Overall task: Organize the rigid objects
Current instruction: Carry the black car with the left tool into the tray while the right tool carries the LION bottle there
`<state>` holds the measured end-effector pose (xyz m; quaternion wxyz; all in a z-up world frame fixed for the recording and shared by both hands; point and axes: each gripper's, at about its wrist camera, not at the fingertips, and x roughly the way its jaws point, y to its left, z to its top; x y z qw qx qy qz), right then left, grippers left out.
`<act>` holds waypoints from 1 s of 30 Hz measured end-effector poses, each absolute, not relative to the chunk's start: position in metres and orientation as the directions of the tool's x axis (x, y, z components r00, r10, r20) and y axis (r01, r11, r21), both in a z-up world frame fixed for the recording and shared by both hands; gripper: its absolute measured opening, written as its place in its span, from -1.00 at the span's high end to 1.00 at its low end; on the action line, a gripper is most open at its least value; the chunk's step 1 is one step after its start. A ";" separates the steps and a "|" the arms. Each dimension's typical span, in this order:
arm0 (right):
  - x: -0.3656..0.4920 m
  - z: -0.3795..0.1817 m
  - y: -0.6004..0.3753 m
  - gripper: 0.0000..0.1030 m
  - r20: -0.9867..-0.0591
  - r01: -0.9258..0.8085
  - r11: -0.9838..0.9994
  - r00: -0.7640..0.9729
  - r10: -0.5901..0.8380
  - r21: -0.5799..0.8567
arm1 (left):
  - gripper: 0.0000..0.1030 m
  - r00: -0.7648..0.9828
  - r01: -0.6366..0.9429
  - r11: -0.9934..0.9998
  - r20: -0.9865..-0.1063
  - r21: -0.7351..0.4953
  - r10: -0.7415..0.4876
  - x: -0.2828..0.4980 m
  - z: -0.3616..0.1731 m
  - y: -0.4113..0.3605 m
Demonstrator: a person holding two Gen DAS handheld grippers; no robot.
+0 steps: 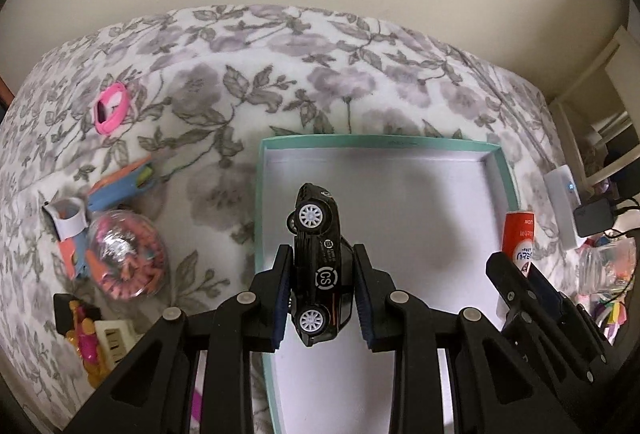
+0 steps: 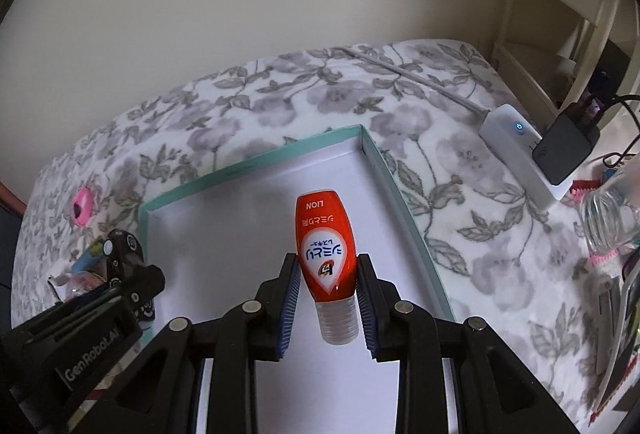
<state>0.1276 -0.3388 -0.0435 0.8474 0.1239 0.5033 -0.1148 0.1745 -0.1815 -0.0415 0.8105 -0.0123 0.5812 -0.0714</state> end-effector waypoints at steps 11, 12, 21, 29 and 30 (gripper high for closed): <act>0.132 -0.066 -0.336 0.42 -0.905 0.306 0.949 0.420 -0.064 0.075 | 0.41 0.287 0.083 0.991 -0.950 -0.103 -0.122 0.182 -0.062 -0.183; 0.133 -0.067 -0.335 0.42 -0.907 0.304 0.950 0.416 -0.066 0.070 | 0.41 0.287 0.082 0.991 -0.950 -0.104 -0.124 0.182 -0.063 -0.183; 0.134 -0.083 -0.329 0.42 -0.925 0.294 0.955 0.375 -0.066 0.051 | 0.41 0.293 0.083 0.992 -0.949 -0.100 -0.120 0.180 -0.061 -0.182; 0.135 -0.085 -0.326 0.41 -0.927 0.282 0.959 0.365 -0.090 0.018 | 0.21 0.301 0.073 0.993 -0.947 -0.091 -0.109 0.180 -0.061 -0.182; 0.135 -0.085 -0.325 0.41 -0.927 0.280 0.960 0.363 -0.092 0.014 | 0.15 0.303 0.069 0.993 -0.947 -0.091 -0.108 0.180 -0.061 -0.181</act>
